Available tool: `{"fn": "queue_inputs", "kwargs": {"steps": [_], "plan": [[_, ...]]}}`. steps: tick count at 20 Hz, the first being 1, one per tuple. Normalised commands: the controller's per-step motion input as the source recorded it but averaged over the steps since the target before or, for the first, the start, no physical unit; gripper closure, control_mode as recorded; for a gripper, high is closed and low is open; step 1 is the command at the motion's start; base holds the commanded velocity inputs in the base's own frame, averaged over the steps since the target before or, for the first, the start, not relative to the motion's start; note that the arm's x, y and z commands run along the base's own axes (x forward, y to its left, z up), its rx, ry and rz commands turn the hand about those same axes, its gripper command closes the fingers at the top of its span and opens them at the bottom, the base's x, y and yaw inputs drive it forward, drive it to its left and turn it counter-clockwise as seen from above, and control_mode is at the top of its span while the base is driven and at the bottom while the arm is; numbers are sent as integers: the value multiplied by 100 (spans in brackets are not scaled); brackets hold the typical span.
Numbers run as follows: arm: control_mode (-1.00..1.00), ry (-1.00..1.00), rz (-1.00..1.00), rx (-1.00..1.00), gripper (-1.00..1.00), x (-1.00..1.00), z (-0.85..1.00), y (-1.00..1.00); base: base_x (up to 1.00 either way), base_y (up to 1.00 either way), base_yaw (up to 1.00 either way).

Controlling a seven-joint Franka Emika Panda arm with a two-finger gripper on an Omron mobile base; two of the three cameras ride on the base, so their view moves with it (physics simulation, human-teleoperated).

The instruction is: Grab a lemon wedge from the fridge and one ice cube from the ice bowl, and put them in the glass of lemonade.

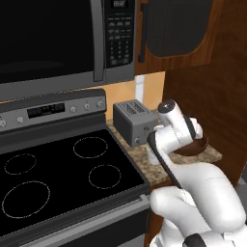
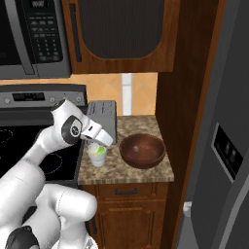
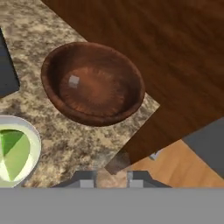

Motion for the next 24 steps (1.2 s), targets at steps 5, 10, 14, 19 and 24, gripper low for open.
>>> {"fn": "queue_inputs", "kwargs": {"steps": [5, 10, 14, 19, 24], "plan": [[-100, 25, 17, -15, 100, 6, 9, 76, 0, 0, 0], [-100, 33, 19, -8, 100, 43, 0, 48, 0, 0, 0], [-100, 31, 16, -6, 100, 48, -5, 16, 0, 0, 0], [-100, 9, 11, -5, 100, 42, -33, 1, 0, 0, 0], [-100, 1, 4, -3, 100, 11, -47, 0, 0, 0, 0]]}}
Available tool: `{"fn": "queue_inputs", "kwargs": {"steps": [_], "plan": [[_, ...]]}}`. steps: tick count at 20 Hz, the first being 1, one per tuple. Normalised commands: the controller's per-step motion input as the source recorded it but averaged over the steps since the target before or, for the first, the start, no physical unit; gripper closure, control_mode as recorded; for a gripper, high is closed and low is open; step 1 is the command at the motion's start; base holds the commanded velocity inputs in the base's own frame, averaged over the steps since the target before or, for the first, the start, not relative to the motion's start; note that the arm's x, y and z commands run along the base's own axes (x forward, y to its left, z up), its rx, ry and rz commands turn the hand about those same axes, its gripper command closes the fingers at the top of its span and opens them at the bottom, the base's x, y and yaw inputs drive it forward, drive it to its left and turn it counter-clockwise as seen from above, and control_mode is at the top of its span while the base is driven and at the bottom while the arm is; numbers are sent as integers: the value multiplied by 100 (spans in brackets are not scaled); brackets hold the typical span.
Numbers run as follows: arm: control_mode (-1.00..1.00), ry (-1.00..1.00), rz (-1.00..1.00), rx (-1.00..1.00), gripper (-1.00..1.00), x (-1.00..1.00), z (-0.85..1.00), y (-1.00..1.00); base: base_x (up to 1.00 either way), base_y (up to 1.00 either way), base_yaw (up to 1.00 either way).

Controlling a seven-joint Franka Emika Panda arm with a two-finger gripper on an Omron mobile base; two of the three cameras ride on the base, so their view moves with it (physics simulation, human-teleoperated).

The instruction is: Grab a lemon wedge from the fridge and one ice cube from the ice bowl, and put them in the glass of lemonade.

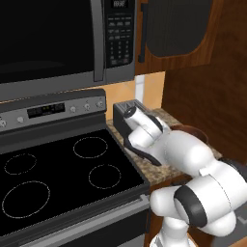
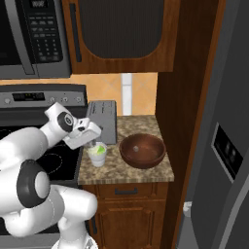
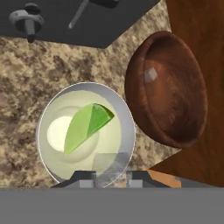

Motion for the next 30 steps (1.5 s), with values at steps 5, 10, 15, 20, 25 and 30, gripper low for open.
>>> {"fn": "queue_inputs", "kwargs": {"steps": [5, 10, 15, 20, 25, 30], "plan": [[-100, 0, 1, -2, 100, 2, -42, -3, 0, 0, 0], [-100, 0, 1, 0, 100, 4, -10, -15, 0, 0, 0], [-100, 0, 0, 0, -100, 3, 0, -7, 0, 0, 0], [-100, 0, 0, 0, -100, 0, 11, -1, 0, 0, 0], [-100, 0, 0, 0, -100, 0, 18, 0, 0, 0, 0], [-100, 0, 0, 0, -100, -1, 23, 0, 0, 0, 0]]}}
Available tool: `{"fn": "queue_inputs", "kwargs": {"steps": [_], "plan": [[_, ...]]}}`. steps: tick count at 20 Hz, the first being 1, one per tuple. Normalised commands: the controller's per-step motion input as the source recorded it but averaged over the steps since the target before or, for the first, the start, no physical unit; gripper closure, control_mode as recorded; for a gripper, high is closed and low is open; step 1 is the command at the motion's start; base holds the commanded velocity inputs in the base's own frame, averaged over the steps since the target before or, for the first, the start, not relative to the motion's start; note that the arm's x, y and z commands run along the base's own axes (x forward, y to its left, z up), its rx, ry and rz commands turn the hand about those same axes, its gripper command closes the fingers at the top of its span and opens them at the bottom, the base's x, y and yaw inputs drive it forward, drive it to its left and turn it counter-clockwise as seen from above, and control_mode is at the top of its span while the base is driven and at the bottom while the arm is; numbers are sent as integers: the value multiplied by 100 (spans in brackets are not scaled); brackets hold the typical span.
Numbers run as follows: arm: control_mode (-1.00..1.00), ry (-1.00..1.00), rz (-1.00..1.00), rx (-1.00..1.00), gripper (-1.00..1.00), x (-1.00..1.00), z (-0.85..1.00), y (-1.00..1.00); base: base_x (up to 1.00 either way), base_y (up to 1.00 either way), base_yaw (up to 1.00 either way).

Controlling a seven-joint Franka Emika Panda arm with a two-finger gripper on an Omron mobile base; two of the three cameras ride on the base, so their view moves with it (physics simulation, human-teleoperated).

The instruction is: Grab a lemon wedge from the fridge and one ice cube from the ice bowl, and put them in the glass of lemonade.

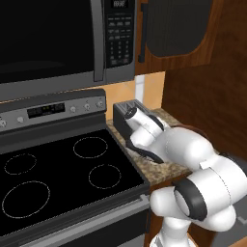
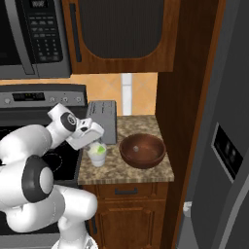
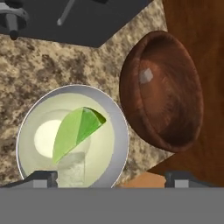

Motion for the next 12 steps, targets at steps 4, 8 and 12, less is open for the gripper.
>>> {"fn": "queue_inputs", "kwargs": {"steps": [4, 8, 12], "plan": [[-100, -4, 0, 0, -100, -57, 55, 2, 0, 0, 0], [-100, -25, 0, 0, -100, -96, 52, 11, 0, 0, 0], [-100, -44, -4, 2, -100, -97, 66, 42, 0, 0, 0]]}}
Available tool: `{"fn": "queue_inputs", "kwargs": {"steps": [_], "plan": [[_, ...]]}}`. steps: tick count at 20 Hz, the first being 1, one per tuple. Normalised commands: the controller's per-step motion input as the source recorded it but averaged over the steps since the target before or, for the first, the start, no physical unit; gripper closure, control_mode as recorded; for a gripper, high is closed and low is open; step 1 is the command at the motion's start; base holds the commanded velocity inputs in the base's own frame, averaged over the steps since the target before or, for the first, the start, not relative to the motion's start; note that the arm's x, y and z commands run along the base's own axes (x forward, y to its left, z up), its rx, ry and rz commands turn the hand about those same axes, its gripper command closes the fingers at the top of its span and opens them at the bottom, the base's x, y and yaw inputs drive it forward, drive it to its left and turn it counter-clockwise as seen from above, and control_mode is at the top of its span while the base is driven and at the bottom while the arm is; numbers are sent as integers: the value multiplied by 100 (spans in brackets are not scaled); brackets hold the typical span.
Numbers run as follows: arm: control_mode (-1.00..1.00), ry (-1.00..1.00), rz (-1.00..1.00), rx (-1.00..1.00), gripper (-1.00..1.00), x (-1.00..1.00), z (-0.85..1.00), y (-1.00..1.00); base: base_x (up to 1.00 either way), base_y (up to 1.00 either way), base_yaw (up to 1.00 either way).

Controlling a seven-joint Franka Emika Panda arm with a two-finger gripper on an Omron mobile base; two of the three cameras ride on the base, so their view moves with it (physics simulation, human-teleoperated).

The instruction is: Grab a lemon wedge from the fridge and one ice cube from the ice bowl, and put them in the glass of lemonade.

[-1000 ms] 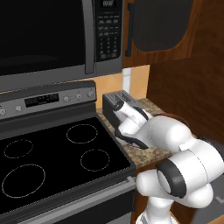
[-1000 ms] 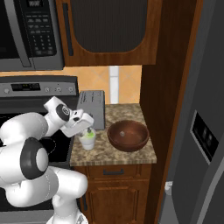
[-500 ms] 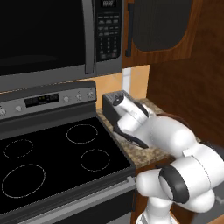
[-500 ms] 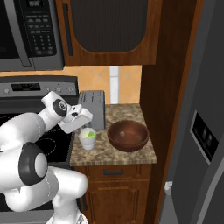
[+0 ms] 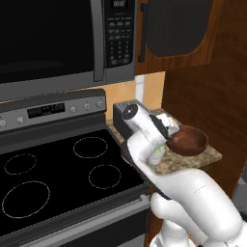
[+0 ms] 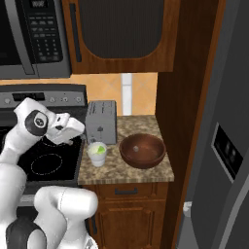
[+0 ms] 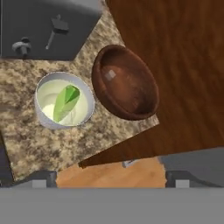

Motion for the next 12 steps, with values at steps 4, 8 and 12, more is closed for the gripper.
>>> {"fn": "queue_inputs", "kwargs": {"steps": [4, 8, 12], "plan": [[-100, -48, 0, 0, -100, -91, 75, 94, 0, 0, 0], [-100, -32, 2, -4, -100, -85, 36, 88, 0, 0, 0], [-100, -12, 3, 9, -100, -47, 0, -10, 0, 0, 0]]}}
